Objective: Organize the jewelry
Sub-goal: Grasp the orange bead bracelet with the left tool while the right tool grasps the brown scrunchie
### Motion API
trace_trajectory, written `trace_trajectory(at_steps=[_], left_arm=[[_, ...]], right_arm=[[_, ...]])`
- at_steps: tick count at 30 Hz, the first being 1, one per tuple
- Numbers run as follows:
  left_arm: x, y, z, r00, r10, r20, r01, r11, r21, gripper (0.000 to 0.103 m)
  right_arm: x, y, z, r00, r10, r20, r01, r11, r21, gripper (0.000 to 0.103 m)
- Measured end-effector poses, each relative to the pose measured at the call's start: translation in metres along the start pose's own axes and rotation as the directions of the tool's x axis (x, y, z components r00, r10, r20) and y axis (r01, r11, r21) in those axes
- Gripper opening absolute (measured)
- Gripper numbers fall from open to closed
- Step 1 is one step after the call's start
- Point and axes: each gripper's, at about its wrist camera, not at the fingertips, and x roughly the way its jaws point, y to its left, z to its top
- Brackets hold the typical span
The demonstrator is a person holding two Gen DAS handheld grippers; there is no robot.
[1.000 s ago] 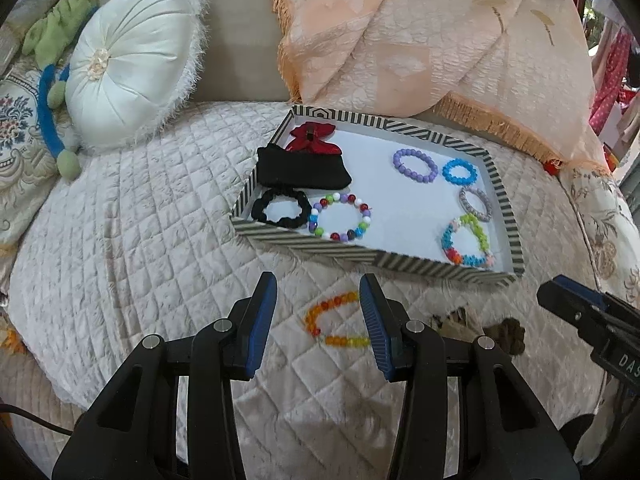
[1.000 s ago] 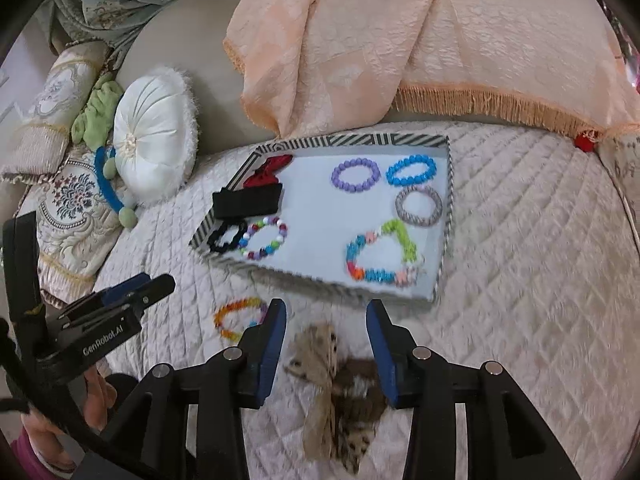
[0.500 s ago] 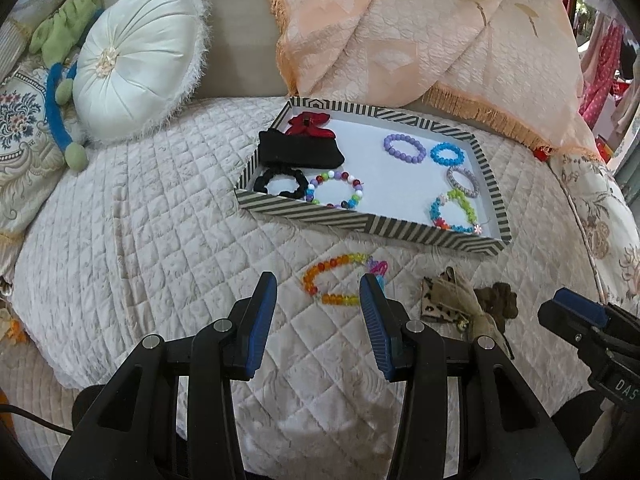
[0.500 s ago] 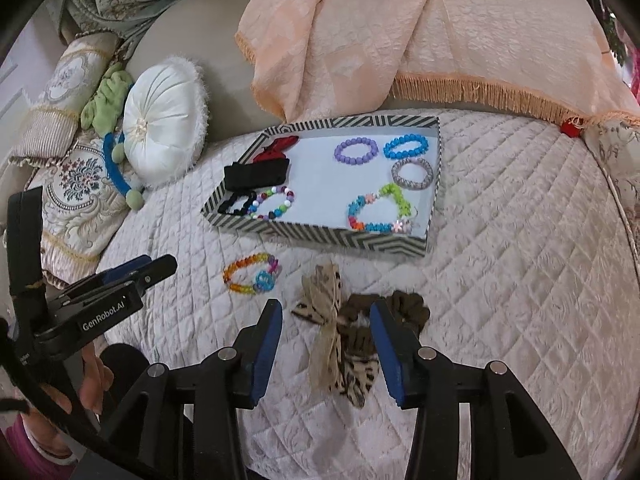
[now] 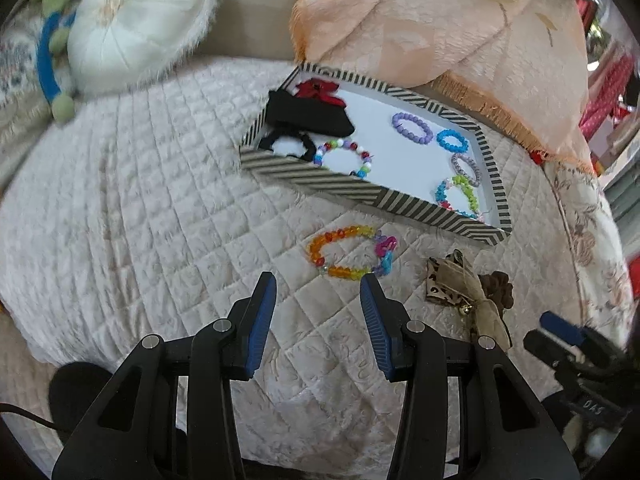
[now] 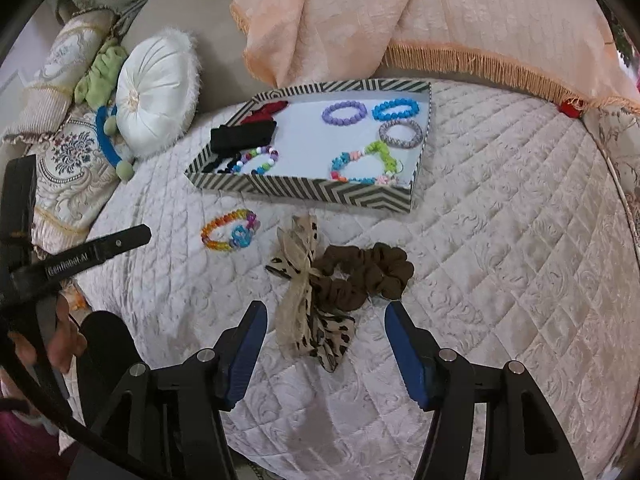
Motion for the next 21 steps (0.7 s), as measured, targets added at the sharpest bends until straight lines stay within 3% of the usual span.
trace_trajectory(at_steps=[6,14,18,21], left_arm=[[0.019,0.02,0.006,0.997,-0.051,-0.062,0.045,0.995,-0.088,0.046],[0.045,0.032,0.015,0.993,-0.047,-0.107,0.032,0.99,-0.134,0.047],[0.061,0.021,0.02,0.991,-0.042,-0.126,0.028,0.993,-0.117,0.047],[0.07,0.01,0.023,0.992,-0.017,-0.128,0.008,0.997,-0.074,0.047]], right_arm=[[0.021,0.007,0.009,0.999,0.002,-0.033,-0.004,0.997,-0.077,0.059],[0.037,-0.043,0.018,0.998,-0.052,-0.041,0.055,0.994,0.09,0.059],[0.057,-0.051,0.017,0.996,-0.055,-0.075,0.062,0.994,0.088,0.059],[0.061,-0.051,0.019,0.997,-0.058,-0.042,0.062,0.994,0.087,0.059]])
